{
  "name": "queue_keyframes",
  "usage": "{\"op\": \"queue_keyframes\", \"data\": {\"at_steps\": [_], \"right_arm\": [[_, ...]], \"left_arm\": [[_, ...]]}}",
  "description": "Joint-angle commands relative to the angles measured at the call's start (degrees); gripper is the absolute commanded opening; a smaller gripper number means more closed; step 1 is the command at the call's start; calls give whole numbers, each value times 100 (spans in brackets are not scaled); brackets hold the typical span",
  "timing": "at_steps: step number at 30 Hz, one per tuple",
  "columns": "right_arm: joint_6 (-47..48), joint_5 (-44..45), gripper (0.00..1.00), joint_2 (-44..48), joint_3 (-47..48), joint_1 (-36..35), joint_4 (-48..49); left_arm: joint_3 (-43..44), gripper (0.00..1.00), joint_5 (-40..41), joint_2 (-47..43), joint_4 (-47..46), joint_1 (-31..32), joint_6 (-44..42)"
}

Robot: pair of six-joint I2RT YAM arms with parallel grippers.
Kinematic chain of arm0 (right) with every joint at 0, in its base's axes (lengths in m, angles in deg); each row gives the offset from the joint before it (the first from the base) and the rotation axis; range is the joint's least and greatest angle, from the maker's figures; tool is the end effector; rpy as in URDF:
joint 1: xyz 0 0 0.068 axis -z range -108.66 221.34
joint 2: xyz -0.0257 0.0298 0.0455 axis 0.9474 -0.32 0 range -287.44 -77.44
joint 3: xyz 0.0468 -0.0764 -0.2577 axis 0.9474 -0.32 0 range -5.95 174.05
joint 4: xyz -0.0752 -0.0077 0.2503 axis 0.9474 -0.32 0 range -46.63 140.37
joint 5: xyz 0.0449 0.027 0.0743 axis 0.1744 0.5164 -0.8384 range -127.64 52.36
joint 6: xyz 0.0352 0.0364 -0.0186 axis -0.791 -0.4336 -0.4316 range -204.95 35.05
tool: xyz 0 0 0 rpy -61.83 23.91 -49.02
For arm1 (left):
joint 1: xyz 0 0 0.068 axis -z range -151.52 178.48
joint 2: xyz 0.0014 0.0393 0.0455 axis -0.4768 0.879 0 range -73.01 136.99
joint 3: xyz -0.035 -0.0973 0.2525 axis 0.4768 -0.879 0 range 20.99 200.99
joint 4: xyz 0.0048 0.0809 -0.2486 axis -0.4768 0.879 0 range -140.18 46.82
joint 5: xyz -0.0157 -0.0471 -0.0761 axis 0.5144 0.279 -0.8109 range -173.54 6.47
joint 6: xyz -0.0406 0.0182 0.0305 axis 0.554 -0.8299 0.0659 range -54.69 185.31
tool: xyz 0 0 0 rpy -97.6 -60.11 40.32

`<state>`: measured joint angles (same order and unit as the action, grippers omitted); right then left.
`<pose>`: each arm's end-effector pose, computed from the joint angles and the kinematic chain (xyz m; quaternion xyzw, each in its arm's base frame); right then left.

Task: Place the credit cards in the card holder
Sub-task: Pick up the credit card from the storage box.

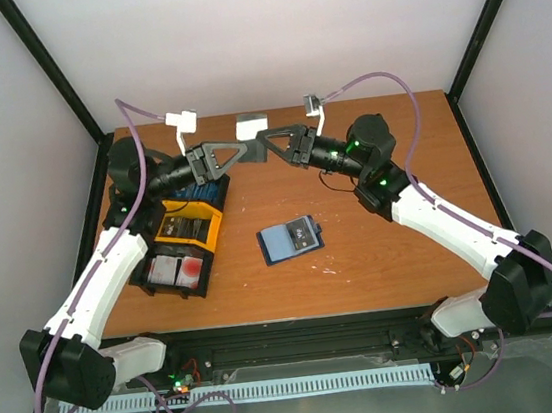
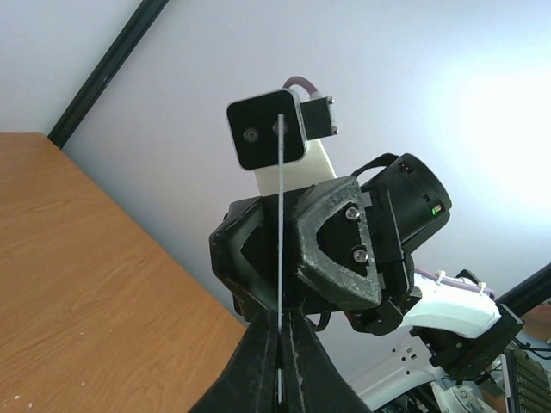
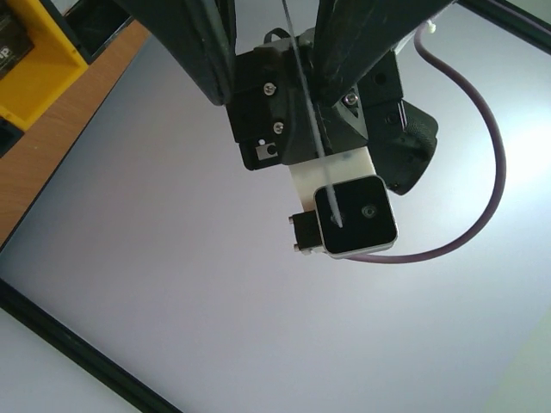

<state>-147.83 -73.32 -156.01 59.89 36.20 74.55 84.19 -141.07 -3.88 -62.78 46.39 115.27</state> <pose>0.2503 0.2016 0.3972 -0.0858 0.6418 0.6835 0.3370 0.2459 -0.1111 0.4053 0.1847 0.6594 -0.6310 0.3647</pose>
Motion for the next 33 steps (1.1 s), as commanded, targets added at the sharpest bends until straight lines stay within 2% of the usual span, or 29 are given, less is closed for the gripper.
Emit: {"op": "queue_keyframes", "data": {"at_steps": [1,6,14,15,16,18,21,24,29,33], "right_arm": [[34,171,25,235,-96,-63,157],[14,108,14,233,-116,-81,239],[-27,-46,3,184,-72,-90,421],[-14,-40,3,191,-79,-83,395],[9,-22,3,204,-95,-89,357],[159,57,3,250,-101,-77,12],[735,359,3,453,-107,-9,-1048],[1489,688,3,698,-188,159,-2359],[2285,746,3,911,-779,796,-3865],[2744,658,3,781,-1226,1142,-4420]], "left_arm": [[-22,1,-66,-136,-633,45,357],[-18,1,-34,-103,-699,63,415],[-5,1,-29,2,-570,81,385],[-1,4,-17,16,-530,81,362],[6,11,-1,24,-469,81,305],[65,31,184,16,37,81,64],[189,60,932,-9,1339,81,-607],[19,75,1859,2,2560,81,-1165],[-651,79,2580,148,3444,108,-1368],[-1030,71,2805,453,3572,278,-1366]]}}
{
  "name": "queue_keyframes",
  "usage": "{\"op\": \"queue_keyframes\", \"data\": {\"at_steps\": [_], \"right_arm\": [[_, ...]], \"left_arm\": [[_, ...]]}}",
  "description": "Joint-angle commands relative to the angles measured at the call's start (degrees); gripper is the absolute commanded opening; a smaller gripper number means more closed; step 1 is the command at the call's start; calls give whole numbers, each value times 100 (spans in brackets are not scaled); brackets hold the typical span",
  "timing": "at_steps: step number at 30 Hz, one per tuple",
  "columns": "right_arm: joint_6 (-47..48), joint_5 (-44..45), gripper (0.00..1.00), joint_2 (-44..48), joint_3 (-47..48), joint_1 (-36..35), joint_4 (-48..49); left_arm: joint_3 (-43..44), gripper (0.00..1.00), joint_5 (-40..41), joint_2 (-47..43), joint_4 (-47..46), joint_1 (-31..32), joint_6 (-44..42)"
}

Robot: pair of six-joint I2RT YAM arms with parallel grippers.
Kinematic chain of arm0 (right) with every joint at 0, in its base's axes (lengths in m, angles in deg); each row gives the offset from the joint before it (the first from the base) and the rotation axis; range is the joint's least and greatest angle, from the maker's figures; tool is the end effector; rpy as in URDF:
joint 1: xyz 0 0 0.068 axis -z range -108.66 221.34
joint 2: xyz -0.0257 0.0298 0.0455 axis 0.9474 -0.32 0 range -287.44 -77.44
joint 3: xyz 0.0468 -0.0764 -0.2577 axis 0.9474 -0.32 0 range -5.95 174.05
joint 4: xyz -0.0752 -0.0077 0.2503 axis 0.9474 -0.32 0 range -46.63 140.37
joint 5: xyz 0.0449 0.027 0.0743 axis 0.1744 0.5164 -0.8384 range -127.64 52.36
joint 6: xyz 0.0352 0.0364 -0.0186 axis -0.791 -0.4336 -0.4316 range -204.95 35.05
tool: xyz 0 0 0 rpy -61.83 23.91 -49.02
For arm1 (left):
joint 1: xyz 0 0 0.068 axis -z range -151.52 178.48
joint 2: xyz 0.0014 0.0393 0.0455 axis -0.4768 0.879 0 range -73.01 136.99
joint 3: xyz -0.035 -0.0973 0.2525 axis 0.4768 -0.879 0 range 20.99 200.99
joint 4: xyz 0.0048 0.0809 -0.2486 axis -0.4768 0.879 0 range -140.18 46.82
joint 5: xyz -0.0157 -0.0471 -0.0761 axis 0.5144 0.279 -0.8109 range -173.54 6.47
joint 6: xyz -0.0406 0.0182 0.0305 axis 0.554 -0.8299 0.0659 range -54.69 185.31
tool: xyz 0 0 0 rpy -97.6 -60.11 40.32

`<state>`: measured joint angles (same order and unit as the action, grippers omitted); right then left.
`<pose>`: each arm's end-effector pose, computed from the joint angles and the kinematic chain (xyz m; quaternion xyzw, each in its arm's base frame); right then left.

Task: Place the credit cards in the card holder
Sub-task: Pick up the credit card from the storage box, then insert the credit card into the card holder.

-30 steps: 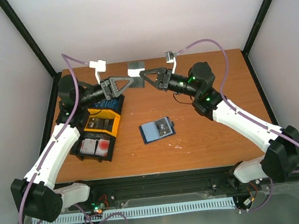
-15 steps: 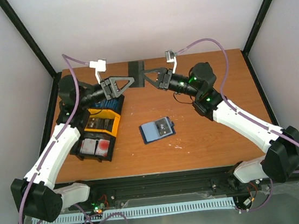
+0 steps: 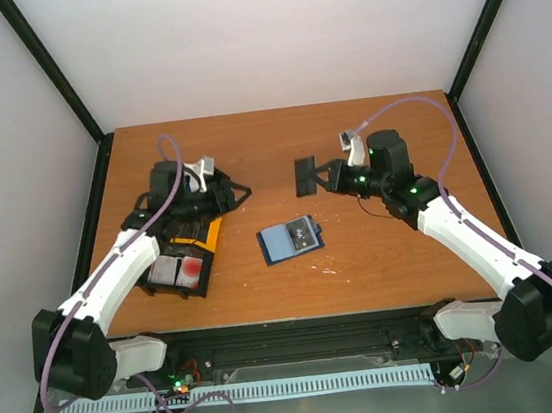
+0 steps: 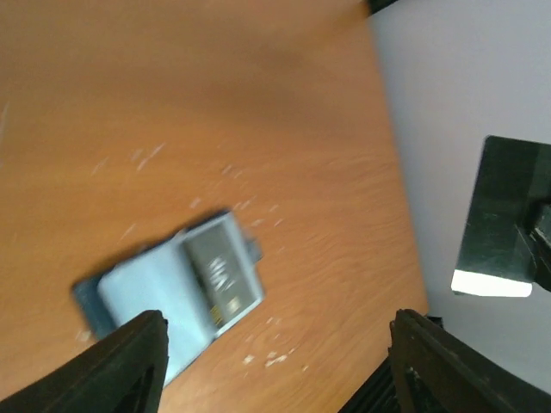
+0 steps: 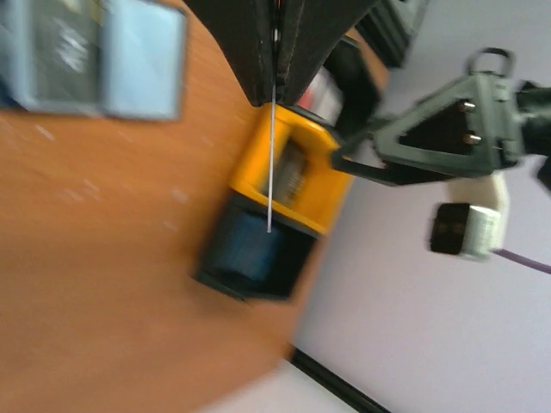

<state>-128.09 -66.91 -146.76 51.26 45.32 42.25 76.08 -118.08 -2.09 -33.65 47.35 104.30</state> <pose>0.2417 0.1374 0.3314 -0.0248 0.8063 0.4848 0.3381 0.2517 -0.1075 0.2986 -0.0052 0.8488 -0.4503 0.2770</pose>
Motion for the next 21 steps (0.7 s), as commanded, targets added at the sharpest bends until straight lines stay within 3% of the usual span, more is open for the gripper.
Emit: {"op": "queue_keyframes", "data": {"at_steps": [1,6,11,16,21], "right_arm": [[861,-11,3,-229,-413,263,-1264],[1267,-405,3,-1024,-423,299,-1320],[1367,-848,3,-1749,-394,273,-818],[1476,-982,3,-2422,-214,105,-579],[1450,-956,3,-2894,-81,-63,-362]], "left_arm": [[-281,68,557,373,658,254,-306],[-432,52,932,1011,606,644,-579],[-414,45,1410,1654,576,1078,-807],[-283,31,1638,2191,646,1196,-859],[-229,28,1314,2439,524,1198,-940]]}}
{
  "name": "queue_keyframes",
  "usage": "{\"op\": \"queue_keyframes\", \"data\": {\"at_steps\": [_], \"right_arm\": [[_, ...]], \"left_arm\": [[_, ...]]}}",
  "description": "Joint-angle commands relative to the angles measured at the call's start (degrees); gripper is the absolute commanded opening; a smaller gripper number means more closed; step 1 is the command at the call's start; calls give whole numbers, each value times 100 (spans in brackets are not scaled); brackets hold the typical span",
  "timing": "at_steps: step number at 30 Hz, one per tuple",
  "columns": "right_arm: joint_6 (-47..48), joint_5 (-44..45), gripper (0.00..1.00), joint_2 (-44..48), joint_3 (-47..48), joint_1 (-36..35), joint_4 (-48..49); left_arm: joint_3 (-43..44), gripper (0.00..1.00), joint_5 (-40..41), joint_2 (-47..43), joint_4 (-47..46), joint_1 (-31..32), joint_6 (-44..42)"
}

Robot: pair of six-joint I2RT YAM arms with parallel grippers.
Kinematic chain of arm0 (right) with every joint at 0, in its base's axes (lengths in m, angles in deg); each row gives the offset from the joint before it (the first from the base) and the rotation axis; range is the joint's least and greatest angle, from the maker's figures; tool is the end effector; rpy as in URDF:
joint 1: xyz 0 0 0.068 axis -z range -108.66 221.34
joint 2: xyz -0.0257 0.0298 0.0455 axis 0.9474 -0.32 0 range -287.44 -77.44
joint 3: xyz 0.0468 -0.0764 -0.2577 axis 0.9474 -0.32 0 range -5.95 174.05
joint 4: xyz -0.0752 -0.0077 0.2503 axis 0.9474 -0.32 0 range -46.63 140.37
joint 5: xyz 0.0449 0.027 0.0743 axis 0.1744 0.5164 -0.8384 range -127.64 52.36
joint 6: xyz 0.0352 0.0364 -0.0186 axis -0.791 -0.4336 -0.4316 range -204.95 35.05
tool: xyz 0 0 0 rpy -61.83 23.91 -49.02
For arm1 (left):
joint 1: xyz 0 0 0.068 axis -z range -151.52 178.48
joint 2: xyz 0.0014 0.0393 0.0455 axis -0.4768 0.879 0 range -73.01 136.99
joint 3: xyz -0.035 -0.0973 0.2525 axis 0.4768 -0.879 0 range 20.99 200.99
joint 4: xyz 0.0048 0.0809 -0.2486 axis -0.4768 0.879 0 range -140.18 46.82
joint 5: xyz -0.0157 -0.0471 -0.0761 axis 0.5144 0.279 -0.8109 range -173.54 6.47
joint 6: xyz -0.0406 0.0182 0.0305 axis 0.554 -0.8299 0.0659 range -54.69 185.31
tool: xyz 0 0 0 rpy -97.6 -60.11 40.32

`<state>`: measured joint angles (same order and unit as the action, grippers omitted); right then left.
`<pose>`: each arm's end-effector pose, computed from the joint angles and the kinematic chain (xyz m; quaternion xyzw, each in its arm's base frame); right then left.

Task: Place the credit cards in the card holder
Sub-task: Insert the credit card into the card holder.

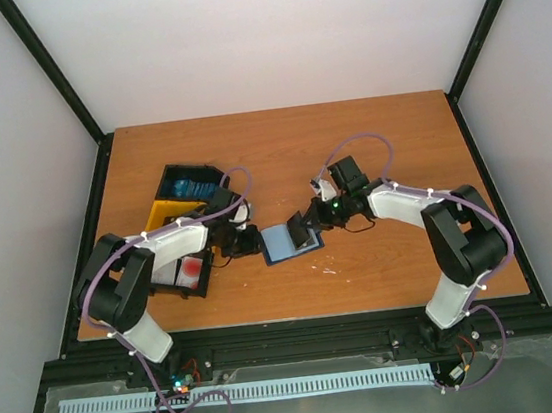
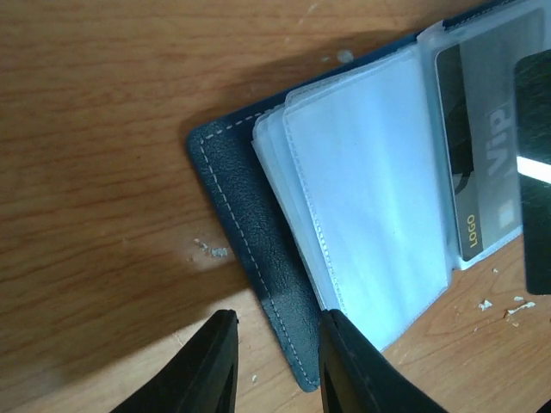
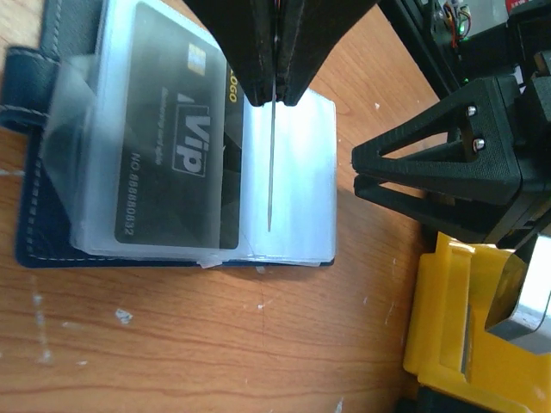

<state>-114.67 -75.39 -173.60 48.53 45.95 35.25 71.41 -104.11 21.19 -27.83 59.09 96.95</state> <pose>0.2862 0.1600 0.1724 -0.0581 0.9096 0.4000 0.0963 0.2527 -0.1642 0.1526 0.0284 0.9630 -0.2547 0.0838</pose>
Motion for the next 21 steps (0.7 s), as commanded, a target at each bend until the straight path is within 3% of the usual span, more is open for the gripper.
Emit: {"op": "queue_keyframes", "data": {"at_steps": [1,6,21], "right_arm": [[104,-90,3,-298,201,-132,375],[165,-13,3,-492,221,-147,551],[114,104,3,-847,-134,-158,1200]], "left_arm": [[245,28,-148,150,-90,24,-228],[347,28,-214,359,-100,24,-230],[708,8,189,853,322,24,-39]]}}
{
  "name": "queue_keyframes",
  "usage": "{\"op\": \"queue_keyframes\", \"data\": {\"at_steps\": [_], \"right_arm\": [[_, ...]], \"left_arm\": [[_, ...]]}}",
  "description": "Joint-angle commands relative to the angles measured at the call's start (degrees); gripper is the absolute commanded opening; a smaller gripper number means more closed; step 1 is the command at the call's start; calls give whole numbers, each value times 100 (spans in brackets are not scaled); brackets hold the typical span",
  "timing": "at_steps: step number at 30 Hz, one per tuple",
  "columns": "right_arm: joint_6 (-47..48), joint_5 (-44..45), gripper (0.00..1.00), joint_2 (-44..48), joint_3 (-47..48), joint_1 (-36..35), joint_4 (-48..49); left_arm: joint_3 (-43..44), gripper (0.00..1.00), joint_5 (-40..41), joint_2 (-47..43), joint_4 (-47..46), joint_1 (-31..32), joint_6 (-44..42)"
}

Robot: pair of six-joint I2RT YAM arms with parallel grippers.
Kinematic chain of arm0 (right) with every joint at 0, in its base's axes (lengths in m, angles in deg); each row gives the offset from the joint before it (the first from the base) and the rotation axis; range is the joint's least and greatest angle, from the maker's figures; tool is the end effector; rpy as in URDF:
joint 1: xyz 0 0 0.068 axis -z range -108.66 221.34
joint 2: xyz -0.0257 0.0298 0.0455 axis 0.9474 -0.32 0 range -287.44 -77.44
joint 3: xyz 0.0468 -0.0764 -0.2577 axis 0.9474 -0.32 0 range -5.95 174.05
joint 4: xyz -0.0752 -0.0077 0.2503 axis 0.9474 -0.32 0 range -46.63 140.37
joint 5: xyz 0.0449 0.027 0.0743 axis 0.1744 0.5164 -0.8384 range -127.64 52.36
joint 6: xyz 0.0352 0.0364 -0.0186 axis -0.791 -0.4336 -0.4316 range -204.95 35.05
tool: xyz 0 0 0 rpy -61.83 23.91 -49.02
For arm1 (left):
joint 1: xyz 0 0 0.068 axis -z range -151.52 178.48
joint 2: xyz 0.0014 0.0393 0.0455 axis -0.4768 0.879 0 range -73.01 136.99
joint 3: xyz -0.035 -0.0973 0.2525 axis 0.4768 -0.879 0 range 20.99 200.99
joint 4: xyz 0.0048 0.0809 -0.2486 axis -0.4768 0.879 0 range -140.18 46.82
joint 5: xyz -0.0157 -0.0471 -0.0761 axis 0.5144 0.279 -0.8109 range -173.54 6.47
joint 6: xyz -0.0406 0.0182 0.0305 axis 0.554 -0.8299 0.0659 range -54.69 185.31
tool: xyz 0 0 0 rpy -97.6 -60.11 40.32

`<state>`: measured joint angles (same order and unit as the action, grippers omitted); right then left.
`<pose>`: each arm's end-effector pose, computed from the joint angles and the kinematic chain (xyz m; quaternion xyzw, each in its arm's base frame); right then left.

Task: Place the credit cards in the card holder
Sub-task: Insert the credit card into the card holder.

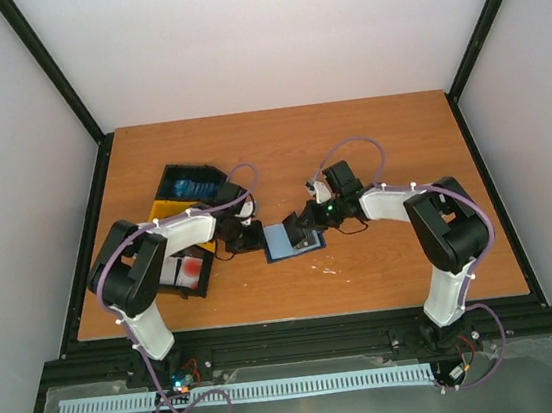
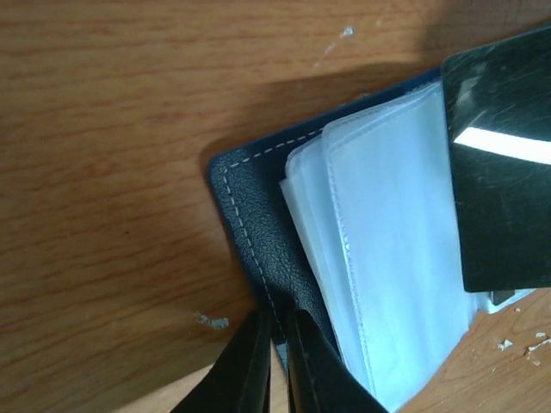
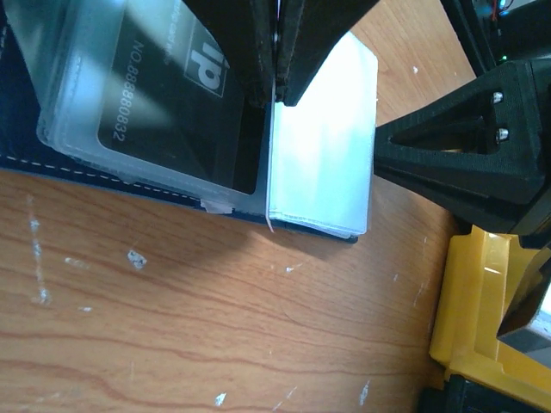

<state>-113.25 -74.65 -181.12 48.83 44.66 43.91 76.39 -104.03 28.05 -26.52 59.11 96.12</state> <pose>0.3003 0.1749 0.1406 -0.0817 0.9065 0.3992 0.1107 0.2712 -0.1752 0.1390 0.0305 0.9681 -0.2406 0.0624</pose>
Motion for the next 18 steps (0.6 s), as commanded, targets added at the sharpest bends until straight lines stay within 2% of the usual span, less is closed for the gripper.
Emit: {"op": "queue_keyframes", "data": {"at_steps": [1,8,12,18], "right_arm": [[-76,50,3,-73,-225,-29,411],[-637,622,3,575,-903,-47,1007],[-767,966,3,975,-1094,-47,1061],[-776,977,3,1040,-1056,-48,874]], "left_arm": [[225,7,187,187,214,22,48],[276,6,304,241,327,22,75],[287,6,383,219,368,22,75],[296,5,381,219,363,21,36]]}}
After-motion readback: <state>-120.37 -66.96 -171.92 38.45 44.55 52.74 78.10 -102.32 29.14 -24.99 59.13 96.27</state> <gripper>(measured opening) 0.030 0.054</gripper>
